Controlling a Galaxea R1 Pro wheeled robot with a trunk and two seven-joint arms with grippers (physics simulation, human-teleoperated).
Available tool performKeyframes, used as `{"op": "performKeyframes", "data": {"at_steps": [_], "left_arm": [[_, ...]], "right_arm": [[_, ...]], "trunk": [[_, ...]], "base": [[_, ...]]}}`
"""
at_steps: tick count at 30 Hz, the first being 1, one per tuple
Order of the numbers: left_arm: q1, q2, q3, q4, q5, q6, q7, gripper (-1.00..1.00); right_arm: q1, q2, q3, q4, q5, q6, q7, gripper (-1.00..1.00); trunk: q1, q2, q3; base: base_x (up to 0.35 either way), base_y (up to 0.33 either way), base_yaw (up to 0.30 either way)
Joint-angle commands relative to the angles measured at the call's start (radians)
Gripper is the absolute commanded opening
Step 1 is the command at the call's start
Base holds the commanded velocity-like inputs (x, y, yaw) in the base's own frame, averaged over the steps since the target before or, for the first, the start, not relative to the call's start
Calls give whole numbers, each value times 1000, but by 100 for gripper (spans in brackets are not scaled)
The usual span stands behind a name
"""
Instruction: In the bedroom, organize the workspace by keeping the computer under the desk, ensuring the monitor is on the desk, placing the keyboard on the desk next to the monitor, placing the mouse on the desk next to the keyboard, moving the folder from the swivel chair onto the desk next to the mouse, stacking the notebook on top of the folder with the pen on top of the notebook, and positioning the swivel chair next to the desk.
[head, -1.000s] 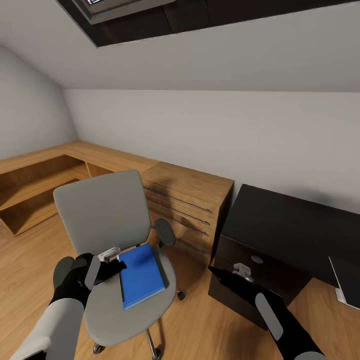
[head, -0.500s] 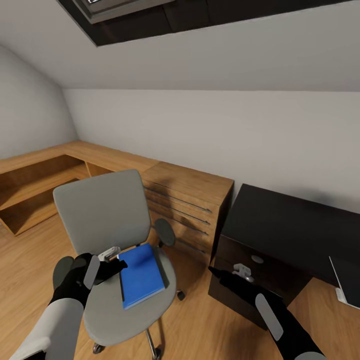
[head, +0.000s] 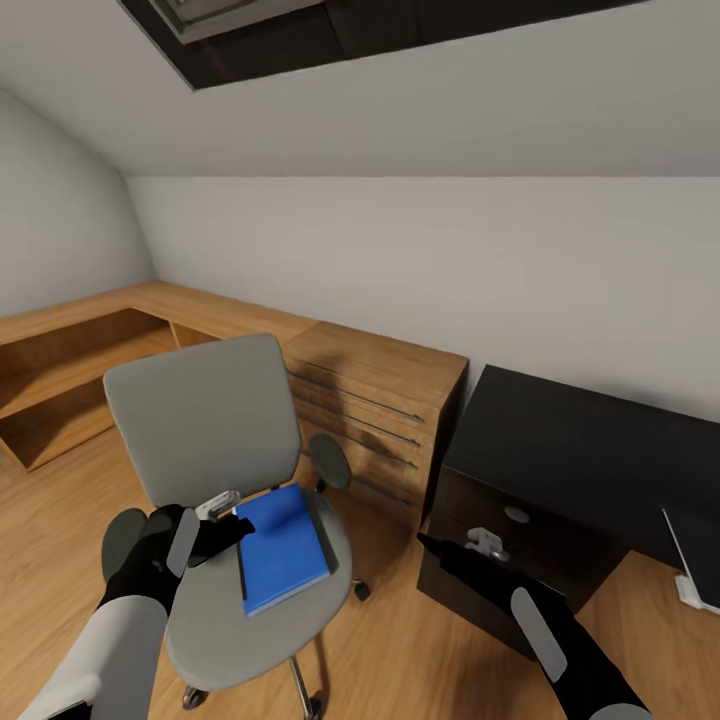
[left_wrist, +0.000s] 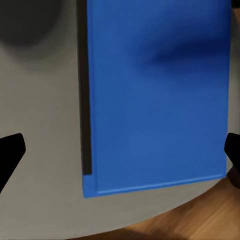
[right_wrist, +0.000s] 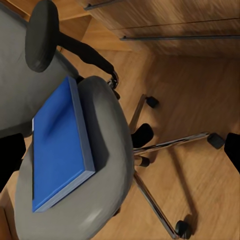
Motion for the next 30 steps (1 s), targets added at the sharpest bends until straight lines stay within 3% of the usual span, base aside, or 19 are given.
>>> {"op": "performKeyframes", "data": {"at_steps": [1,30], "left_arm": [[-1,-1,3,-1,11,5,9,100],[-1,0,5,-1,11,5,9,100]], "right_arm": [[0,-1,1,-1,-10,6,-1,100],[0,-1,1,12,-7,4,0,100]], "trunk": [[4,-8,-3],[115,-211,-55]], "base": [[0,0,0],[0,0,0]]}}
